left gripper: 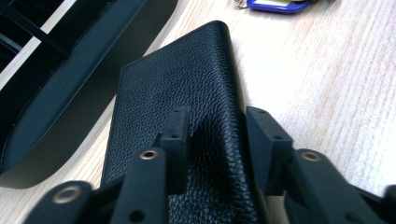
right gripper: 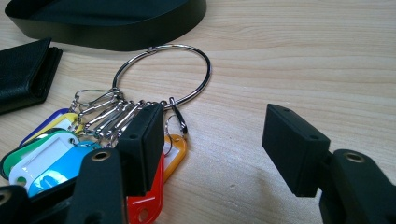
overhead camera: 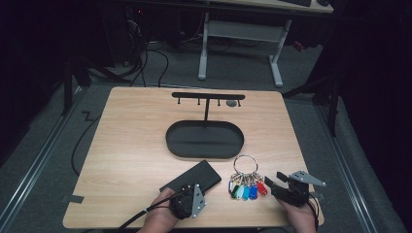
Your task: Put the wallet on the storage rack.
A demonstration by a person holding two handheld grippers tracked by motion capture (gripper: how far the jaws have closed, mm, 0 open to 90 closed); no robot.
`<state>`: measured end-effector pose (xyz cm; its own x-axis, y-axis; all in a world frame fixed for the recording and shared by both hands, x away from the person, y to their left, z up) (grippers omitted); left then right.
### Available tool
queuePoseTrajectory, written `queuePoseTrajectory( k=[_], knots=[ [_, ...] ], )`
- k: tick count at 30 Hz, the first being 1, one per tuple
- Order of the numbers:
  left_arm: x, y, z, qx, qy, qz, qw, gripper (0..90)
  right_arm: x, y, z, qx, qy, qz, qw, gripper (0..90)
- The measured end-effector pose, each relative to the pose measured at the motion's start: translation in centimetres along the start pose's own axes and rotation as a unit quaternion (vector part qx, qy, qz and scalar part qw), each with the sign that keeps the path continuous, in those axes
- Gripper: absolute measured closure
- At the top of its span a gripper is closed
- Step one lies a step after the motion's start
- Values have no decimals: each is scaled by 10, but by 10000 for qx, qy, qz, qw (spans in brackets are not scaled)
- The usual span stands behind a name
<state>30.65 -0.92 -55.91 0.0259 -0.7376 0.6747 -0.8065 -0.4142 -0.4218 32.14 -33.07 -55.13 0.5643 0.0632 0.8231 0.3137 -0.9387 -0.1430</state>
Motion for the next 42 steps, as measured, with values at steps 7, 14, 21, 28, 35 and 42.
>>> queuePoseTrajectory(
  k=[7, 14, 21, 28, 35, 42],
  knots=[
    [-7, -3, -12, 52, 14, 98, 9999, 776, -1, 3, -2, 31, 35, 134, 9999, 393],
    [-21, -5, -38, -19, 302, -142, 9994, 798, -1, 5, -3, -16, 66, 217, 9997, 395],
    [-22, -22, -61, -319, 725, -715, 9943, 810, 2, 0, 3, -48, 84, 202, 9997, 396],
    [-23, -33, -74, -276, 916, -957, 9908, 815, 2, -3, 6, -36, 50, 221, 9997, 395],
    [-27, -47, -88, -156, 1111, -1271, 9855, 819, 4, -2, 8, 17, 85, 268, 9996, 397],
    [-31, -58, -95, -61, 1242, -1506, 9808, 822, 5, -3, 11, 79, 54, 227, 9997, 396]
  ],
)
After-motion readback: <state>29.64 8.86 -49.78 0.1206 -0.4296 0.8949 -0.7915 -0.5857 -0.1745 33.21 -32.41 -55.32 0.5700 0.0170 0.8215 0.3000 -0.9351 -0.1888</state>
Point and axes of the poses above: each handheld gripper's, and its own axes: z roughly forward along the jaws, x roughly out of its top, y roughly to its right, the point moved 5 cm from there along z, roughly forward along the jaws, and after that the axes turned 1 degree about y, right-handed, at the moved point
